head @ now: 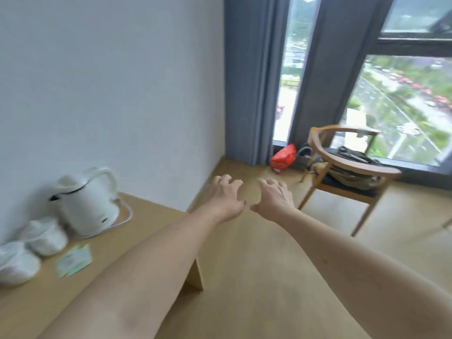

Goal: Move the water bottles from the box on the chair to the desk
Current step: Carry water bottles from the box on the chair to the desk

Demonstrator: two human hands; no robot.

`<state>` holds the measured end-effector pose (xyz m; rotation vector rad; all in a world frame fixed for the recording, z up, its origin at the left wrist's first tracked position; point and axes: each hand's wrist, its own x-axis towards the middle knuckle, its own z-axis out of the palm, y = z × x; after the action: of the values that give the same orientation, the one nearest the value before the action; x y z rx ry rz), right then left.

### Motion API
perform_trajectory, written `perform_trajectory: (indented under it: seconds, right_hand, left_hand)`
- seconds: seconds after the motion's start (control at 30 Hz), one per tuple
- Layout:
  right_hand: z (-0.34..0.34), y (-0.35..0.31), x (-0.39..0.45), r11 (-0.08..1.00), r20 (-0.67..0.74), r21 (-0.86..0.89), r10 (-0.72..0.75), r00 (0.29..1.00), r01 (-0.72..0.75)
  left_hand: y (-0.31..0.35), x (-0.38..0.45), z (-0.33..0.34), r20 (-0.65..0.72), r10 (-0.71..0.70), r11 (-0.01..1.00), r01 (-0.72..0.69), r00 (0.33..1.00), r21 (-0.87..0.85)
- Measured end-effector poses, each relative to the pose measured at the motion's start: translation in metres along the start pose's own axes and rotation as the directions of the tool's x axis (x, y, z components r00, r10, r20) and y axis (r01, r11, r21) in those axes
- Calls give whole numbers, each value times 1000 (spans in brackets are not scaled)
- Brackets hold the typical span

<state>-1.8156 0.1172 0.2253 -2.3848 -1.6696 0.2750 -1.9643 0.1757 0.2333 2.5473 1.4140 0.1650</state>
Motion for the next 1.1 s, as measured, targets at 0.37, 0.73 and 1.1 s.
perform_trajectory:
  seconds: [0.37,0.73,1.1]
  right_hand:
    - [-44,224,-2,876,-85,47,482,872,-479]
    - [-117,420,64,633,-176,99,770,613,-767]
    - [-143,582,83,393,-159,177,916,368,-902]
  left_hand:
    - [224,133,68,151,416,905,-424,897,28]
    - [437,294,104,199,720,683,-730,664,-35]
    - [622,387,178,250,837,523,-846,487,-105]
